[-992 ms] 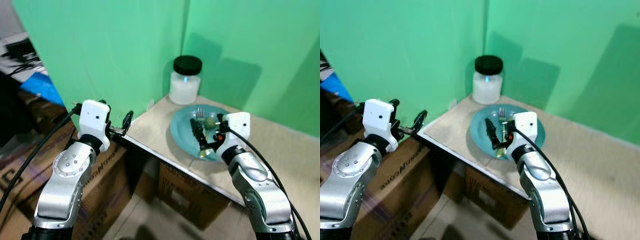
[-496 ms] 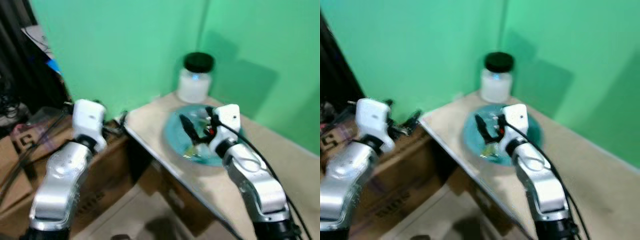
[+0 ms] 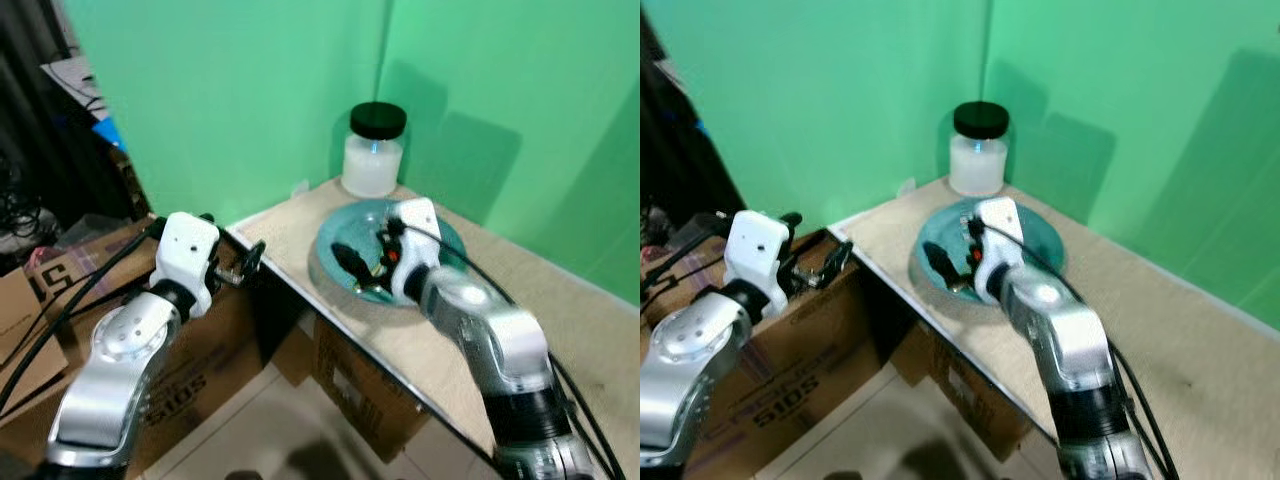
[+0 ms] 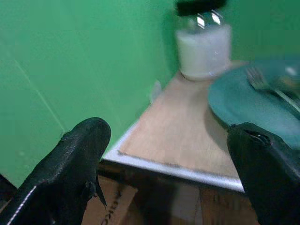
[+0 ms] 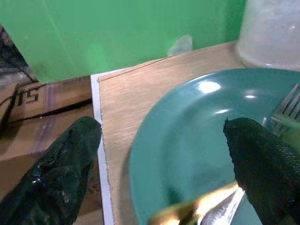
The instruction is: Setting the table
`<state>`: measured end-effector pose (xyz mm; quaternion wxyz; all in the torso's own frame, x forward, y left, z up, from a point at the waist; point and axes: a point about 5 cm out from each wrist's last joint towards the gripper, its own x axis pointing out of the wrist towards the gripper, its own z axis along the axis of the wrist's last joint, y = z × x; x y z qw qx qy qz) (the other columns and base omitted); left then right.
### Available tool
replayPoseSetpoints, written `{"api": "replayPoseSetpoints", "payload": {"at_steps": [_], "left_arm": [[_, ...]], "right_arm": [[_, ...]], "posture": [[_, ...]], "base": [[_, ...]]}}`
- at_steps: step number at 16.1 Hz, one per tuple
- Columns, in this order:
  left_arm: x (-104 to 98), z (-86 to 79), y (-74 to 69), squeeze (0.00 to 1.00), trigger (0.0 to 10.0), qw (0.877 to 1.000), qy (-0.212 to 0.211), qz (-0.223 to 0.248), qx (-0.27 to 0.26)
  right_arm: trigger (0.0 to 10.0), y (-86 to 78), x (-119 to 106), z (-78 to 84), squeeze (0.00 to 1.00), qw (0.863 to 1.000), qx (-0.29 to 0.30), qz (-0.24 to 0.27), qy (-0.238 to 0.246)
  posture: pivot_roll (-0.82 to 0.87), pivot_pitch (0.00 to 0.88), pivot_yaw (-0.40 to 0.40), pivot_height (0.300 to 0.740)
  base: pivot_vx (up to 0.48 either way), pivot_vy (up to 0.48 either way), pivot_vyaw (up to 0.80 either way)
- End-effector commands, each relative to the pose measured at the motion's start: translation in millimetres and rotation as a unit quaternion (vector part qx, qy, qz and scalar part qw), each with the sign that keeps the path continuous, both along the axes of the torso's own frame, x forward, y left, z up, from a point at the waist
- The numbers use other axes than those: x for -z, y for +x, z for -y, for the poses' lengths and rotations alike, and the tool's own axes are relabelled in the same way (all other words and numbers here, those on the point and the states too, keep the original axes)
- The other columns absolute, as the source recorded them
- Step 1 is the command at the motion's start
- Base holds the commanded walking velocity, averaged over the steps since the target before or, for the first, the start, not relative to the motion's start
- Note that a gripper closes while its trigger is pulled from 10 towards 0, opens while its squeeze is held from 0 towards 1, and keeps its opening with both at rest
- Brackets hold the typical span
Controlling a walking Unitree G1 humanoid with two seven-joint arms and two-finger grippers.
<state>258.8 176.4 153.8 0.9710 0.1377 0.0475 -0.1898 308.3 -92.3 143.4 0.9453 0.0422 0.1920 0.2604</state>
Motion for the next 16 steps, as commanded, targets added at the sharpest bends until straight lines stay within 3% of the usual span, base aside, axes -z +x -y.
{"api": "replayPoseSetpoints", "payload": {"at_steps": [1,3,6,8,9,10,11,12,14,16], "left_arm": [[5,2.2,-1.5,0.00,10.0,1.000,0.003,-0.016,0.017],[16,-0.4,-12.8,0.00,10.0,0.995,0.024,-0.055,0.076],[19,5.5,-28.2,0.00,10.0,0.983,-0.009,-0.080,0.165],[28,15.3,-39.4,0.00,10.0,0.961,-0.032,-0.138,0.236],[29,16.4,-39.9,0.00,10.0,0.959,-0.031,-0.143,0.241],[32,19.7,-40.2,0.00,10.0,0.957,-0.031,-0.146,0.247],[33,20.6,-39.7,0.00,10.0,0.957,-0.032,-0.146,0.247],[35,22.6,-37.1,0.00,10.0,0.958,-0.027,-0.146,0.247],[37,27.2,-32.4,0.00,10.0,0.955,-0.020,-0.150,0.256],[38,29.1,-31.2,0.00,10.0,0.956,-0.018,-0.147,0.254]], "right_arm": [[10.0,2.8,2,5.4,1.00,1.000,0.009,-0.017,-0.004],[10.0,17.3,3,3.7,1.00,0.997,0.029,-0.033,-0.059],[10.0,28.0,1,11.7,1.00,0.992,0.083,-0.045,-0.081],[10.0,33.3,7,27.0,1.00,0.983,0.139,-0.067,-0.102],[10.0,34.4,8,29.0,1.00,0.981,0.148,-0.071,-0.106],[10.0,37.3,11,30.5,0.57,0.978,0.166,-0.082,-0.095],[10.0,38.4,12,30.7,0.57,0.977,0.170,-0.087,-0.092],[10.0,41.3,14,29.3,0.00,0.976,0.174,-0.100,-0.086],[10.0,46.4,18,22.7,0.00,0.976,0.173,-0.123,-0.058],[7.3,50.3,19,16.3,0.00,0.975,0.172,-0.138,-0.030]], "posture": [[0.12,0.000,0.001,0.740],[0.13,0.000,-0.013,0.740],[0.13,0.000,-0.030,0.740],[0.12,0.000,-0.030,0.740],[0.12,0.000,-0.030,0.740],[0.11,0.000,-0.023,0.740],[0.11,0.000,-0.023,0.740],[0.11,0.000,-0.022,0.740],[0.11,0.000,-0.022,0.740],[0.11,0.000,-0.029,0.740]], "base": [[0.000,0.000,0.00],[0.000,0.000,0.00],[0.000,0.000,0.00],[0.000,0.000,0.00],[0.000,0.000,0.00],[0.000,0.000,0.00],[0.000,0.000,0.00],[0.000,0.000,0.00],[0.000,0.000,0.00],[0.000,0.000,0.00]]}}
